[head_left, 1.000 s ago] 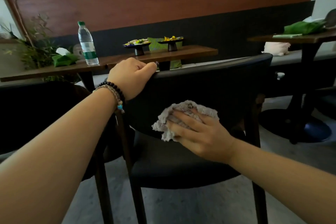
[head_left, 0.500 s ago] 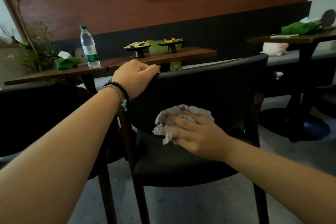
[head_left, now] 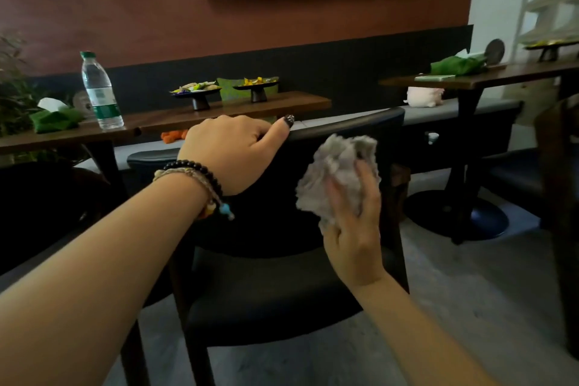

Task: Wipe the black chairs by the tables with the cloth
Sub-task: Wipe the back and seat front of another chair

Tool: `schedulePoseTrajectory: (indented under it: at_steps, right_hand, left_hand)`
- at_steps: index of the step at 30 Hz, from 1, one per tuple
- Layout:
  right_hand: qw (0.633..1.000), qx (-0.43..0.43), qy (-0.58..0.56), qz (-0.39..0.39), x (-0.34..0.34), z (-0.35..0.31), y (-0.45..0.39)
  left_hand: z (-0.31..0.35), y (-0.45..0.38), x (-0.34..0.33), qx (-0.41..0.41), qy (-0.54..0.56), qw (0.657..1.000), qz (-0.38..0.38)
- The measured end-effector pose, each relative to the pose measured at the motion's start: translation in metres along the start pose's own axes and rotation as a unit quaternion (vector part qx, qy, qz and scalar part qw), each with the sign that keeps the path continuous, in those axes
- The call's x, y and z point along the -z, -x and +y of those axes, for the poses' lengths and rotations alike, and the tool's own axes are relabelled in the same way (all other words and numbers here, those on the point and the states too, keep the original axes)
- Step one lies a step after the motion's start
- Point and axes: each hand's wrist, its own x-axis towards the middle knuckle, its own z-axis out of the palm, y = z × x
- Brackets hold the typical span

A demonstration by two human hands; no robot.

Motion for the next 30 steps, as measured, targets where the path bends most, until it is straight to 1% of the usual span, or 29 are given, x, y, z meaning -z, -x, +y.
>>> schedulePoseTrajectory:
  at_steps: [2, 3, 4, 5, 7, 8, 10, 11, 12, 13, 14, 16, 17, 19, 21, 24, 26, 28, 30]
  right_hand:
    - [0.987, -0.128, -0.03, 0.094, -0.002, -0.002, -0.011]
    - [0.969, -0.199, -0.067, 0.132, -0.003, -0.009, -0.019]
    - [0.956, -0.236, -0.095, 0.148, -0.007, -0.017, -0.024]
    - [0.956, -0.227, -0.106, 0.151, -0.01, -0.027, -0.027]
    - [0.978, -0.145, -0.099, 0.115, -0.014, -0.036, -0.022]
    - [0.983, -0.121, -0.102, 0.098, -0.012, -0.033, -0.02]
    - [0.988, -0.093, -0.077, 0.094, -0.006, -0.018, -0.02]
    - [0.989, -0.093, -0.057, 0.099, -0.001, -0.009, -0.022]
    - [0.988, -0.105, -0.039, 0.108, 0.003, 0.0, -0.025]
    - [0.984, -0.134, -0.029, 0.117, 0.005, 0.01, -0.031]
    - [0.974, -0.185, -0.031, 0.127, 0.006, 0.018, -0.039]
    - [0.938, -0.307, -0.085, 0.135, 0.008, 0.031, -0.06]
    - [0.92, -0.351, -0.113, 0.135, 0.009, 0.036, -0.068]
    - [0.897, -0.396, -0.132, 0.144, 0.009, 0.036, -0.074]
    - [0.897, -0.395, -0.129, 0.153, 0.006, 0.012, -0.062]
    - [0.927, -0.332, -0.128, 0.119, -0.003, -0.035, -0.029]
    - [0.938, -0.307, -0.128, 0.095, -0.005, -0.034, -0.024]
    - [0.927, -0.335, -0.14, 0.096, 0.0, -0.02, -0.038]
    - [0.903, -0.388, -0.132, 0.13, 0.003, -0.003, -0.058]
  left_hand:
    - [-0.001, -0.002, 0.0, -0.008, 0.017, 1.0, 0.001]
    - [-0.001, -0.003, 0.001, -0.008, 0.024, 1.0, -0.001]
    - [-0.001, -0.002, 0.0, -0.008, 0.025, 1.0, 0.0]
    - [-0.001, -0.001, 0.0, -0.008, 0.022, 1.0, 0.006]
    - [-0.001, 0.0, -0.002, -0.01, 0.012, 1.0, 0.02]
    - [-0.001, 0.0, -0.002, -0.009, 0.011, 1.0, 0.021]
    - [-0.002, 0.0, -0.002, -0.01, 0.02, 1.0, 0.011]
    - [-0.003, -0.001, -0.001, -0.011, 0.026, 1.0, 0.004]
    - [-0.003, -0.001, 0.0, -0.011, 0.028, 1.0, -0.001]
    - [-0.003, -0.001, 0.001, -0.011, 0.029, 1.0, -0.002]
    - [-0.002, 0.0, 0.001, -0.01, 0.028, 1.0, -0.001]
    - [-0.001, 0.001, 0.0, -0.005, 0.029, 1.0, 0.002]
    - [0.0, 0.001, -0.001, -0.003, 0.031, 1.0, 0.006]
    - [0.001, 0.001, -0.001, -0.001, 0.028, 0.999, 0.02]
    - [0.002, 0.0, -0.001, 0.0, 0.026, 0.999, 0.027]
    - [0.001, 0.001, -0.003, -0.002, 0.02, 0.999, 0.031]
    - [0.002, 0.002, -0.004, 0.003, 0.017, 0.999, 0.034]
    - [0.002, 0.001, -0.005, 0.008, 0.015, 0.999, 0.041]
    - [0.001, 0.002, -0.006, 0.011, 0.013, 0.999, 0.047]
